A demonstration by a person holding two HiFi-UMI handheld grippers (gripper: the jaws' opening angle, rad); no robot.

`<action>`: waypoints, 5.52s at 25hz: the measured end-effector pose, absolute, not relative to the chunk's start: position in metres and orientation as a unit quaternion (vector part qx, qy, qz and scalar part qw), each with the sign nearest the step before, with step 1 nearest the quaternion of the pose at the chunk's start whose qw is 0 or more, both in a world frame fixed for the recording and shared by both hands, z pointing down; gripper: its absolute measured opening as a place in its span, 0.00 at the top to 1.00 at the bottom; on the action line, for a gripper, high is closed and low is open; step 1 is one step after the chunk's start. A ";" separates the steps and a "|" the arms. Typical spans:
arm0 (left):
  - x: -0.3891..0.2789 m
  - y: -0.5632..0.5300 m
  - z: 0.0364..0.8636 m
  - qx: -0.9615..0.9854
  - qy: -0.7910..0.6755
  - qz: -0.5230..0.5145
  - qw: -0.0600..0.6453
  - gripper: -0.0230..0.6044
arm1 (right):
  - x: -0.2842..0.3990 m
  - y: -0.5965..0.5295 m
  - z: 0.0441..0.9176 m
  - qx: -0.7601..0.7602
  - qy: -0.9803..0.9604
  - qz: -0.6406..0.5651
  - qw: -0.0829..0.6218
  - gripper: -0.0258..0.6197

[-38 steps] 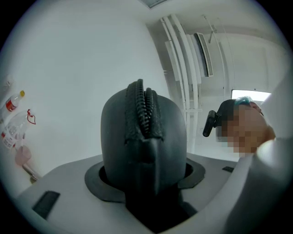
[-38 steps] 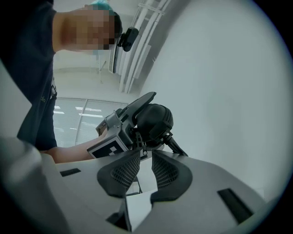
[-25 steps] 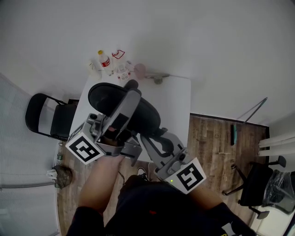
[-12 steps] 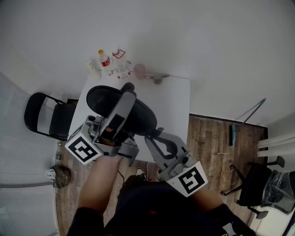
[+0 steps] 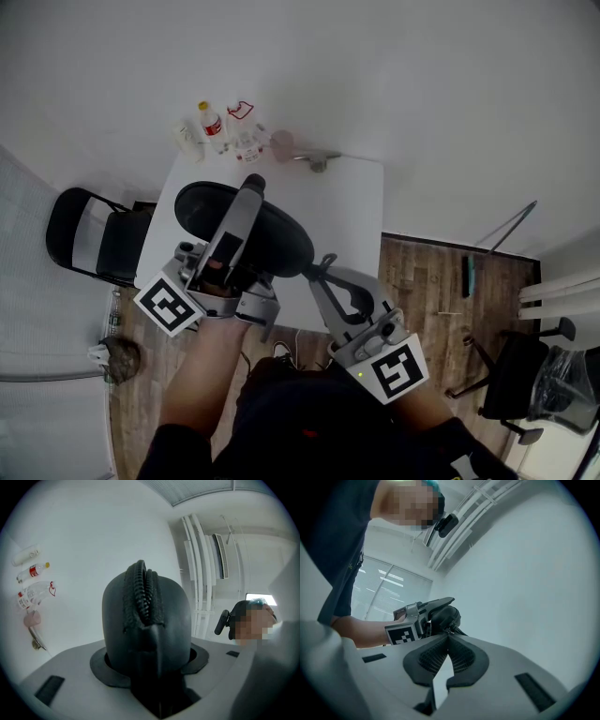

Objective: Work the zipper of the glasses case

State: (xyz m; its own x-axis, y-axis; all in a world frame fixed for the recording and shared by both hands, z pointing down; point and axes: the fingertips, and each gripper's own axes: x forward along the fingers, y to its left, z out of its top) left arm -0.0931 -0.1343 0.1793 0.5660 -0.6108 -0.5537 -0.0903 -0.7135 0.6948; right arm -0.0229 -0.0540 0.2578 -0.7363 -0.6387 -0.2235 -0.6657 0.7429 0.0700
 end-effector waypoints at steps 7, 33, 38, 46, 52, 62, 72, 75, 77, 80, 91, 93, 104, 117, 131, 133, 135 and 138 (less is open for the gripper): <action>-0.090 -0.127 0.184 0.826 -0.178 -0.418 0.334 0.56 | -0.015 -0.049 0.249 -0.358 0.923 0.116 0.083 0.93; -0.083 -0.134 0.228 0.805 -0.152 -0.395 0.417 0.54 | -0.009 -0.051 0.259 -0.385 0.899 0.209 0.001 0.93; -0.074 -0.123 0.223 0.829 -0.115 -0.369 0.404 0.54 | -0.007 -0.046 0.255 -0.372 0.902 0.221 0.001 0.93; -0.068 -0.111 0.217 0.873 -0.078 -0.303 0.374 0.54 | -0.014 -0.038 0.260 -0.333 0.913 0.234 -0.007 0.93; -0.073 -0.115 0.229 0.873 -0.089 -0.283 0.387 0.54 | -0.020 -0.036 0.270 -0.292 0.930 0.223 -0.027 0.93; -0.070 -0.119 0.235 0.865 -0.112 -0.279 0.401 0.54 | -0.021 -0.037 0.280 -0.280 0.933 0.222 -0.041 0.93; -0.060 -0.114 0.236 0.917 -0.132 -0.194 0.324 0.54 | -0.029 -0.040 0.297 -0.265 0.932 0.231 -0.087 0.93; -0.052 -0.105 0.236 0.945 -0.132 -0.136 0.266 0.54 | -0.031 -0.040 0.305 -0.257 0.927 0.248 -0.114 0.93; -0.050 -0.102 0.239 0.954 -0.129 -0.111 0.246 0.54 | -0.033 -0.039 0.309 -0.249 0.928 0.250 -0.122 0.93; -0.049 -0.100 0.243 0.957 -0.113 -0.098 0.251 0.54 | -0.034 -0.038 0.310 -0.238 0.928 0.257 -0.126 0.93; -0.063 -0.100 0.229 0.928 -0.065 -0.234 0.284 0.48 | -0.029 -0.039 0.293 -0.245 0.947 0.197 -0.062 0.93; -0.071 -0.104 0.225 0.908 -0.064 -0.286 0.299 0.41 | -0.027 -0.044 0.289 -0.270 0.944 0.184 -0.046 0.93; -0.069 -0.096 0.234 0.929 -0.088 -0.248 0.262 0.52 | -0.028 -0.034 0.289 -0.283 0.931 0.224 -0.062 0.93; -0.012 -0.042 0.301 0.984 -0.022 0.047 0.171 0.52 | -0.024 -0.036 0.290 -0.249 0.934 0.245 -0.079 0.93; -0.011 -0.016 0.369 0.965 -0.002 0.249 0.080 0.52 | -0.024 -0.025 0.307 -0.222 0.938 0.243 -0.113 0.93; -0.014 -0.015 0.372 0.963 0.001 0.259 0.071 0.52 | -0.026 -0.022 0.309 -0.213 0.939 0.243 -0.119 0.93; -0.017 -0.005 0.377 0.959 0.025 0.271 0.073 0.52 | -0.028 -0.015 0.310 -0.195 0.943 0.241 -0.120 0.93; -0.020 0.012 0.386 0.950 0.067 0.292 0.082 0.52 | -0.030 -0.005 0.309 -0.174 0.951 0.230 -0.113 0.93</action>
